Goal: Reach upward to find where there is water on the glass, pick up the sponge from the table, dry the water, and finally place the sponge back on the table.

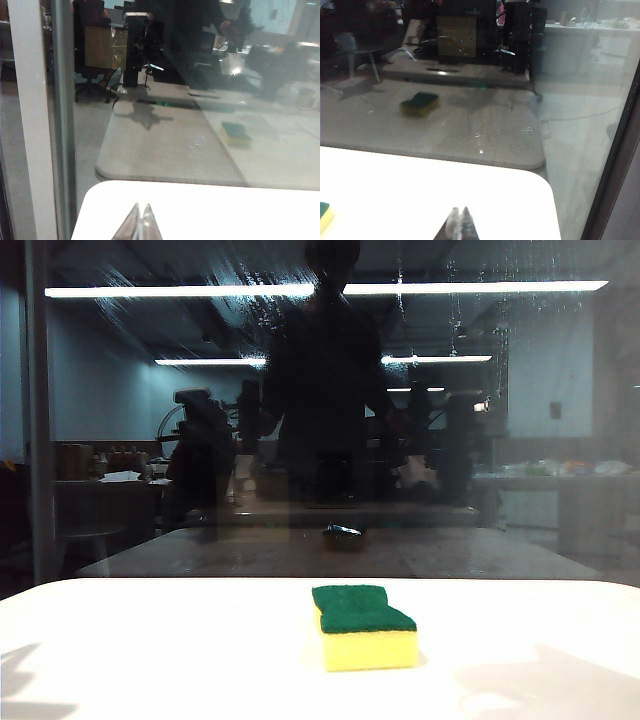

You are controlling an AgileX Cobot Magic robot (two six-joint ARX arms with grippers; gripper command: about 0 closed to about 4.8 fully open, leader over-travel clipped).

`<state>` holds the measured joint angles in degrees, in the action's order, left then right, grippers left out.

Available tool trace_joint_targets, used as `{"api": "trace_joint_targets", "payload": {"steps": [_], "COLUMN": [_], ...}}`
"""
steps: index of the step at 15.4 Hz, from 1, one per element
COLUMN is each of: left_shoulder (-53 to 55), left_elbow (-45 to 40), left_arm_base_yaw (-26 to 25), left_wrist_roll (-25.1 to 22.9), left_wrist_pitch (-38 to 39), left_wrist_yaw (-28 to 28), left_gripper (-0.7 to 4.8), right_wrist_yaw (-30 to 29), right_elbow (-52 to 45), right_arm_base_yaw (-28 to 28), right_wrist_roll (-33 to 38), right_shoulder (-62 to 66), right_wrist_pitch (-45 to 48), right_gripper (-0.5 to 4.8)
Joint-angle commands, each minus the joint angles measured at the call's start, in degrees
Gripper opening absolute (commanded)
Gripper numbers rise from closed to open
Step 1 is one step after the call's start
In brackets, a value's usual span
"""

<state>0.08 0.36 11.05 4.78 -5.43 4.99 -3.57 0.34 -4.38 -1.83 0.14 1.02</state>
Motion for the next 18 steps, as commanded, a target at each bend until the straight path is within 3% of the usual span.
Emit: {"api": "trace_joint_targets", "payload": {"steps": [1,8,11,15,18], "left_shoulder": [0.0,0.0,0.0,0.1,2.1], "left_elbow": [0.2,0.3,2.6,12.1,18.9], "left_arm_base_yaw": [0.0,0.0,0.0,0.0,0.0], "left_wrist_roll": [0.2,0.2,0.2,0.2,-0.1], "left_wrist_pitch": [-1.0,-0.8,-1.5,1.4,3.4], "left_wrist_yaw": [-0.3,-0.3,-5.2,-5.7,-5.6], "left_gripper": [-0.06,-0.06,-0.06,-0.06,-0.06], "right_wrist_yaw": [0.3,0.3,0.2,0.7,5.1], "right_elbow": [-0.2,-0.2,0.5,8.3,15.4], "right_arm_base_yaw": [0.0,0.0,0.0,0.0,0.0], "right_wrist_roll": [-0.1,-0.1,2.6,3.8,3.8], "right_shoulder": [0.0,0.0,0.0,0.0,0.2], "right_wrist_pitch": [1.0,1.0,3.7,3.0,-0.8], "right_gripper": [-0.06,-0.06,-0.06,-0.06,-0.06]}}
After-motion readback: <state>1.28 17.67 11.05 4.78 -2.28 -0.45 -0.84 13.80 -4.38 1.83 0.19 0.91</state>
